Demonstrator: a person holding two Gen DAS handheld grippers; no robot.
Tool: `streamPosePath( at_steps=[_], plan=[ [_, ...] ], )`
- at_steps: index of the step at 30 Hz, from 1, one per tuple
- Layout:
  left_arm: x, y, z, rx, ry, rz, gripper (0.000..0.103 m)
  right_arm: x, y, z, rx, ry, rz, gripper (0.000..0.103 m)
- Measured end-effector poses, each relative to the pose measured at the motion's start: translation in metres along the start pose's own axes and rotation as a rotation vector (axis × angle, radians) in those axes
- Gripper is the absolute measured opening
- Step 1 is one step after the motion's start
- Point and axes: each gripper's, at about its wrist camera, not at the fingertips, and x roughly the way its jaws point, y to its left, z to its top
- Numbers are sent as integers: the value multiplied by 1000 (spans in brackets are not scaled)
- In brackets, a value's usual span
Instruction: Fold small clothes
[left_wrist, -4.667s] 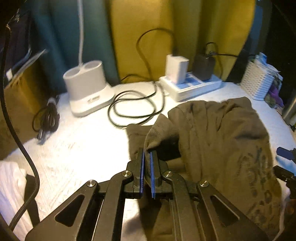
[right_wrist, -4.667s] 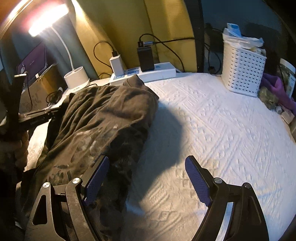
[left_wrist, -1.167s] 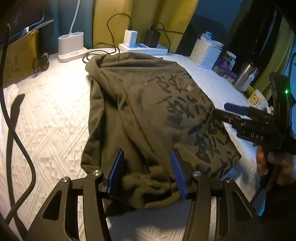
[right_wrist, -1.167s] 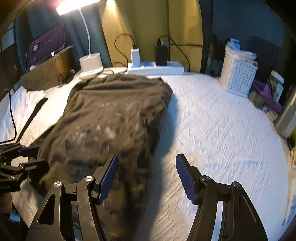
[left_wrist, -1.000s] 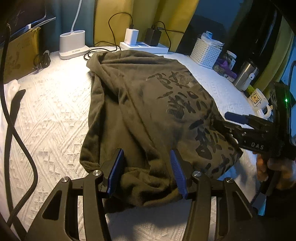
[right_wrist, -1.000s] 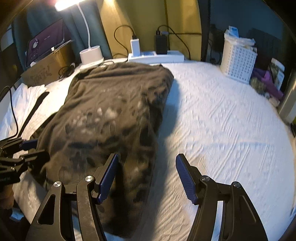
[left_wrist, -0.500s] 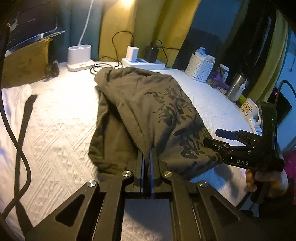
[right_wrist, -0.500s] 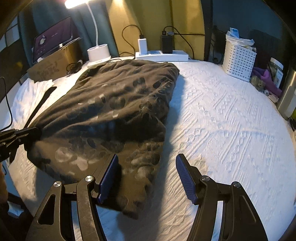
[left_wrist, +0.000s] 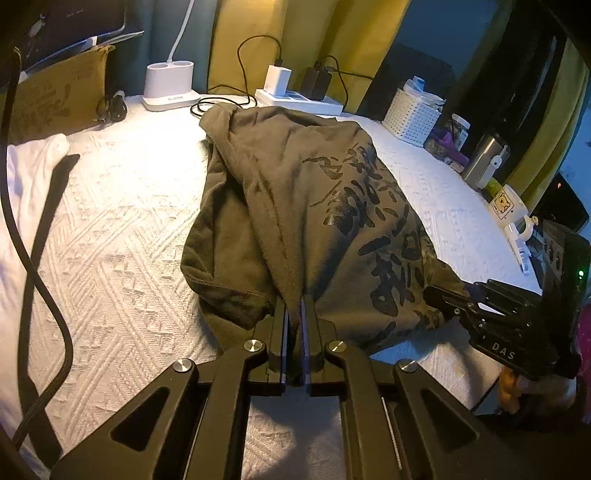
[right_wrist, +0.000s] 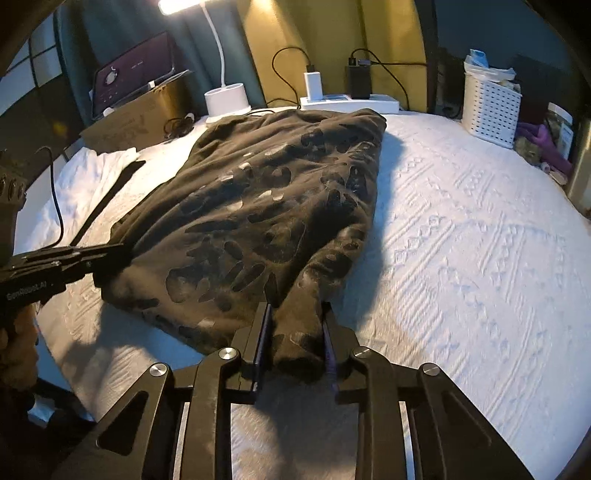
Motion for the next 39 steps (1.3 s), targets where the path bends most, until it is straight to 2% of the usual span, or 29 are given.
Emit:
streamPosePath(
  at_steps=[5, 8, 11, 14, 15, 16, 17, 18, 19, 39],
  plan=[
    [5, 3, -4, 17, 13, 36, 13, -4, 7, -11, -8, -2, -35, 26],
    [3, 2, -6, 38, 14, 53, 13, -5, 11, -12, -16, 3, -61, 26],
    [-2, 3, -4, 47, 21, 64, 15, -7, 8, -11, -5, 20, -56, 29],
    [-12, 3, 0, 56, 2, 87, 21, -12, 3, -10, 10, 31, -48, 31],
    [-15, 4, 2, 59, -8, 103, 27, -14, 1, -9, 11, 31, -51, 33],
    [-17, 5, 5, 57, -18, 114, 35, -16, -1, -8, 13, 28, -55, 39],
    [-18, 8, 7, 51, -23, 116, 39, -18, -3, -7, 16, 22, -63, 50],
    [-17, 10, 11, 42, -28, 120, 44, -19, -5, -5, 18, 16, -69, 55],
    [-17, 12, 13, 38, -30, 125, 45, -21, -7, -3, 21, 5, -76, 60],
    [13, 2, 72, 53, -45, 122, 45, -11, -49, 57, 20, -43, -114, 61]
  ],
)
